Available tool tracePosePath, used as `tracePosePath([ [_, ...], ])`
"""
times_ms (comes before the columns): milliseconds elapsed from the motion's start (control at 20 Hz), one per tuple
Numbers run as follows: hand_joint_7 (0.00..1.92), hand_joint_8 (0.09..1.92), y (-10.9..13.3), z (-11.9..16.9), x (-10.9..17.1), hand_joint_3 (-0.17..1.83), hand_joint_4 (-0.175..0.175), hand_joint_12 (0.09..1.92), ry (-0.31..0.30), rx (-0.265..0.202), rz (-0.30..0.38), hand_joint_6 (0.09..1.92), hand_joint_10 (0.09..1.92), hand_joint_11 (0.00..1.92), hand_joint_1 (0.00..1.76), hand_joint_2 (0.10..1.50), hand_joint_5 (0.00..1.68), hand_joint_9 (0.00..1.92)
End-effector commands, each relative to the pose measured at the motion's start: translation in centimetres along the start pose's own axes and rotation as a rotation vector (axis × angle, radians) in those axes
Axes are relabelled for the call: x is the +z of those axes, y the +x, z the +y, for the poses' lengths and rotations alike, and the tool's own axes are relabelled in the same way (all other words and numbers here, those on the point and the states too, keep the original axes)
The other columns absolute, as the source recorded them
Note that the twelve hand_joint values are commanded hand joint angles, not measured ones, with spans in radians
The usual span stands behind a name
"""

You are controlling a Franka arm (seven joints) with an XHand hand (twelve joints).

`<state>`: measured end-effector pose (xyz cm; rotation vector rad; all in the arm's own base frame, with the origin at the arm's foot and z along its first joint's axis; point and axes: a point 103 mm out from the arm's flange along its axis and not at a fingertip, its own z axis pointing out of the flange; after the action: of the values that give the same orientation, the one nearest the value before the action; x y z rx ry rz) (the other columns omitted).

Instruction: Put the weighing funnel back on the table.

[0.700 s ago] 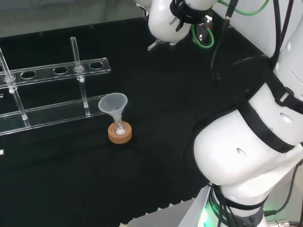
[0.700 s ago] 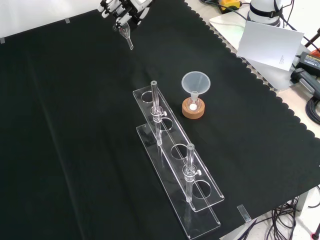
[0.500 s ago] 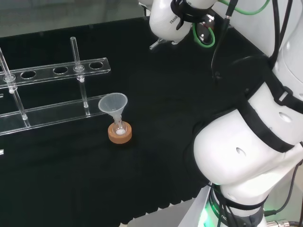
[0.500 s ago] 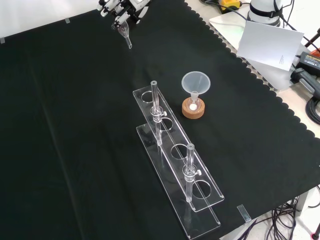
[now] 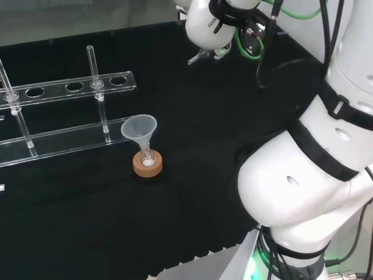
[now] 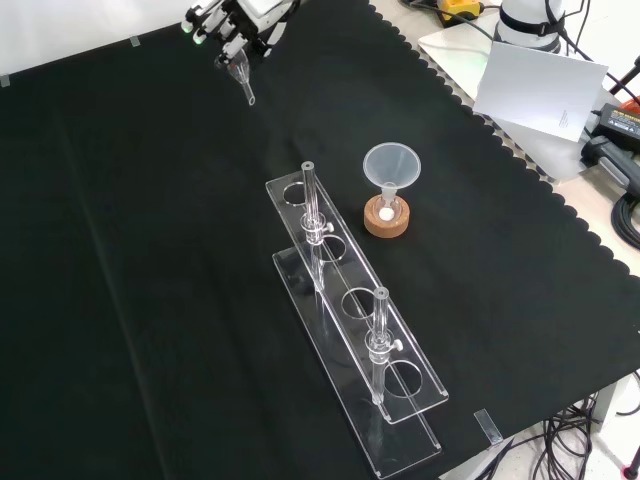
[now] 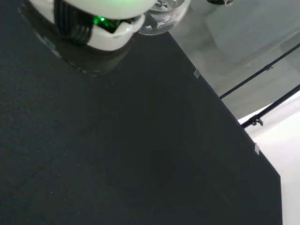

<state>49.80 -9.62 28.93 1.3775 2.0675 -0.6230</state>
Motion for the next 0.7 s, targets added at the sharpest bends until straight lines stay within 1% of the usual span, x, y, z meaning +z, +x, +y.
tracePosePath([
  [50, 1.68, 0.09, -1.2, 0.8, 3.1, 0.36, 0.175, 1.40, 0.034, 0.043, 0.061, 0.24, 0.12, 0.00, 1.12, 0.76, 1.44, 1.12],
  [350, 1.68, 0.09, -1.5, 1.1, 5.5, 0.36, 0.175, 1.40, 0.043, 0.064, 0.103, 0.25, 0.12, 0.00, 1.12, 0.76, 1.43, 1.12],
  [700, 1.68, 0.09, -1.3, 1.2, 8.1, 0.37, 0.175, 1.40, 0.051, 0.073, 0.159, 0.26, 0.12, 0.00, 1.12, 0.76, 1.43, 1.12],
])
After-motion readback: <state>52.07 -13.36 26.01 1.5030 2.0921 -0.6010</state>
